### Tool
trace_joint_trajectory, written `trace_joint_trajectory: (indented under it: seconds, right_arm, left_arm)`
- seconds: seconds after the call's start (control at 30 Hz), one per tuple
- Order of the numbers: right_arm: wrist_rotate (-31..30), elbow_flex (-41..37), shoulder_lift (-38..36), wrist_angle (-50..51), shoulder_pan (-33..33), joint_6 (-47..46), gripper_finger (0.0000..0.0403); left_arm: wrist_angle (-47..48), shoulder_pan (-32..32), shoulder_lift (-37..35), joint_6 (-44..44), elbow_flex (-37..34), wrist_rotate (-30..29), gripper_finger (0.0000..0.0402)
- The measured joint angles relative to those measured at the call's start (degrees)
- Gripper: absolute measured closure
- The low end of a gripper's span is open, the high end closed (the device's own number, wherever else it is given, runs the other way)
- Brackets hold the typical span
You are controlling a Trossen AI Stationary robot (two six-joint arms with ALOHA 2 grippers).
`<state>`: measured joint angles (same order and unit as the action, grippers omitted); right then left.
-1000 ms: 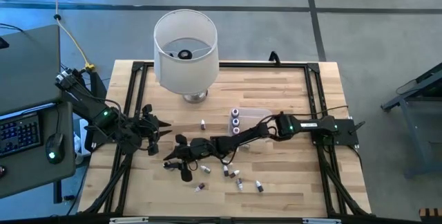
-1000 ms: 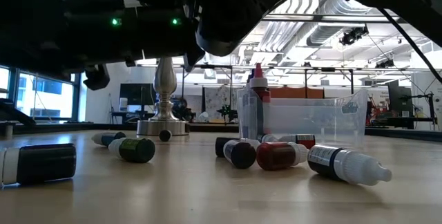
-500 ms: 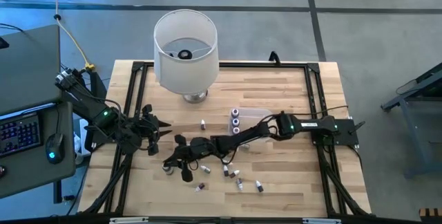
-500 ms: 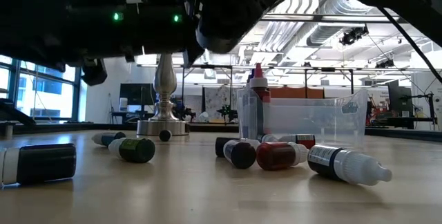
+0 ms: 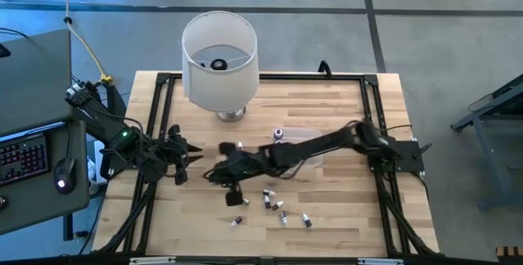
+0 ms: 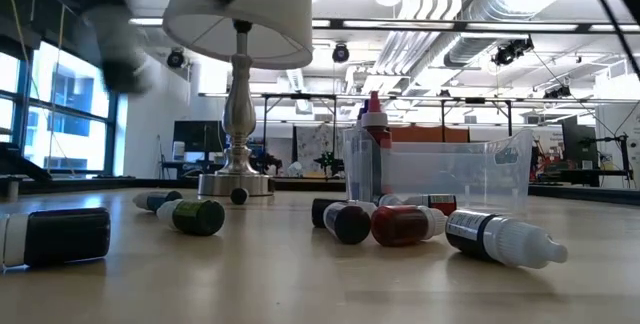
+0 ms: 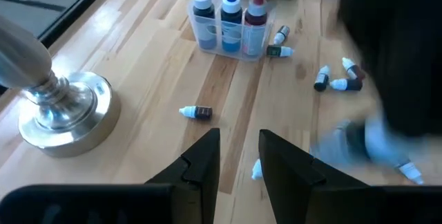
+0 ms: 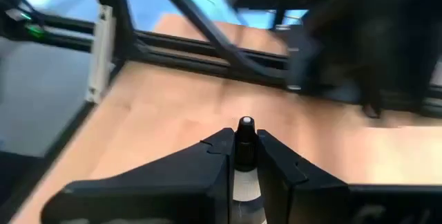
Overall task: Pick & Place food coloring
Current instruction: Put the large black food coloring bottle into the transparent bin
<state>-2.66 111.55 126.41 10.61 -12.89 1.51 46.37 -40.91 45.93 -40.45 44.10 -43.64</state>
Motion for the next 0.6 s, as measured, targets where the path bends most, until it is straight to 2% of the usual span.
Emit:
trace_joint_trajectory:
  seconds: [0.2,0.33,0.5,0.6]
  right_arm:
    - [-17.29,0.02,-10.88,18.85,-3.59,3.47,0.037]
    - [-27.54,-1.67,-16.06,29.01,-6.78,-0.76,0.037]
    - [-39.36,-16.94,-23.26,29.2,-10.98,-10.12,0.037]
    - [-44.62,-29.34,-29.58,22.72,-12.66,-16.66,0.037]
  left_arm:
    - [-0.04,0.0,0.02,-0.58,0.0,0.86,0.0302]
    - [0.02,0.0,0.02,-0.59,0.0,0.86,0.0302]
    - [0.05,0.0,0.02,-0.57,0.0,0.84,0.0302]
    - [0.02,0.0,0.02,-0.54,0.0,0.86,0.0302]
